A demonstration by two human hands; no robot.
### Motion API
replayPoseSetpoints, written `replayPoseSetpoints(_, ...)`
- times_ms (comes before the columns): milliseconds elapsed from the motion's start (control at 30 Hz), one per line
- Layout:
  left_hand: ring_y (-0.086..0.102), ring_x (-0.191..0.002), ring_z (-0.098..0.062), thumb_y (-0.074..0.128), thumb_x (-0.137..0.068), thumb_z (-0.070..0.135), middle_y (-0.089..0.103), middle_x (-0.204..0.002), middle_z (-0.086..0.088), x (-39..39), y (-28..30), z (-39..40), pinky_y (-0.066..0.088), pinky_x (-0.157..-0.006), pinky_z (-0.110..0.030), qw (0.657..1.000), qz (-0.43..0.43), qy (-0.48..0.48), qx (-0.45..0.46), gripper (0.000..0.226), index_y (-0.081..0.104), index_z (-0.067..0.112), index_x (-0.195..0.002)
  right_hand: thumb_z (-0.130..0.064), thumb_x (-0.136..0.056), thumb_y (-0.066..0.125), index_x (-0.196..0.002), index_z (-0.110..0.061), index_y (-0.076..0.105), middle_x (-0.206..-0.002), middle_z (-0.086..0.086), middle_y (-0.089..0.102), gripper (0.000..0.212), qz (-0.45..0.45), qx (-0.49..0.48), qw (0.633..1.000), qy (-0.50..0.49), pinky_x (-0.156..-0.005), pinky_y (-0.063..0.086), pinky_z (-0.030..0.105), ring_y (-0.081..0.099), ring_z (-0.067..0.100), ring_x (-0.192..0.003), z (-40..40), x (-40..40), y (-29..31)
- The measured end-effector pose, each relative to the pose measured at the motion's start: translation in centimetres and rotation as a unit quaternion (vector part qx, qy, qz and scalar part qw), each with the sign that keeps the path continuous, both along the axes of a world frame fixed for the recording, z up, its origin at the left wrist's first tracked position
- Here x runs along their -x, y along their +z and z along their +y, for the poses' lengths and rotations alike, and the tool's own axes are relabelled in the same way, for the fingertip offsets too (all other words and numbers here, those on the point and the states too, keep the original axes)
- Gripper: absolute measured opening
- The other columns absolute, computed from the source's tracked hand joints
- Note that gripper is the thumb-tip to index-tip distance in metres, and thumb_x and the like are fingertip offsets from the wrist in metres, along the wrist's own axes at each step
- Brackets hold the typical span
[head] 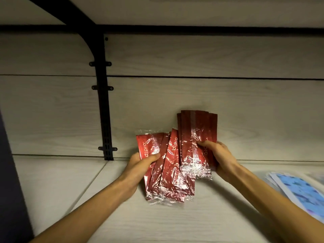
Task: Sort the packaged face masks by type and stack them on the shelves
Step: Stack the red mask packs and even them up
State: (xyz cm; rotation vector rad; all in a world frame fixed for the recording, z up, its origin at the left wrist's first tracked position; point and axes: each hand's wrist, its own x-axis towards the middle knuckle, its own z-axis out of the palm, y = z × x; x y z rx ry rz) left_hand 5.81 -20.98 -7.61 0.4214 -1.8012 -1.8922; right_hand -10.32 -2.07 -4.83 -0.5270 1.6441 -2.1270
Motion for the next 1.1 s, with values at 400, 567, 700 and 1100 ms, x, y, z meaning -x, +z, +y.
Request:
replayPoseSetpoints(400, 0.076, -0.089, -0.017, 0.071, -0.094, 0.021, 0.08, -0.096, 0.001, 0.4, -0.2, -0.5, 0.055, -0.081, -0.032, 0.996, 0.035, 0.083, -0.017, 0.013, 0.074, 0.015, -0.105, -0.018, -0.082, 0.071, -0.107, -0.005, 0.063, -0.074, 0.009, 0.072, 0.029, 0.008, 0.022, 0.994, -0.11, -0.059, 0.054, 0.036, 0.067, 0.025, -0.06, 0.7, 0.7, 0.2)
replayPoseSetpoints(567, 0.074, -0.097, -0.027, 0.073, -0.092, 0.017, 0.079, -0.101, -0.007, 0.6, -0.1, -0.2, 0.055, -0.096, -0.042, 0.991, 0.036, 0.096, -0.088, 0.013, 0.072, 0.012, -0.104, -0.018, -0.085, 0.068, -0.103, -0.008, 0.064, -0.073, 0.009, 0.068, 0.021, -0.031, 0.058, 0.989, -0.131, -0.048, 0.049, 0.028, 0.064, 0.023, -0.053, 0.3, -0.2, 0.4)
replayPoseSetpoints(700, 0.071, -0.088, -0.027, 0.068, -0.093, 0.006, 0.076, -0.102, -0.013, 0.7, 0.2, 0.5, 0.056, -0.089, -0.045, 0.981, 0.062, 0.078, -0.169, 0.014, 0.067, 0.008, -0.107, -0.014, -0.086, 0.067, -0.099, -0.01, 0.062, -0.063, 0.005, 0.065, 0.015, -0.069, 0.102, 0.976, -0.178, -0.038, 0.047, 0.026, 0.061, 0.018, -0.041, 0.2, -1.6, -0.4)
replayPoseSetpoints(1100, 0.071, -0.103, -0.038, 0.071, -0.087, -0.003, 0.075, -0.111, -0.019, 0.4, -0.3, 1.1, 0.057, -0.092, -0.056, 0.994, 0.029, 0.039, -0.101, 0.029, 0.063, 0.004, -0.114, -0.004, -0.091, 0.067, -0.098, -0.001, 0.059, -0.059, 0.008, 0.067, 0.011, -0.004, -0.049, 0.989, -0.138, -0.041, 0.05, 0.028, 0.064, 0.02, -0.046, 2.5, -3.2, -2.7)
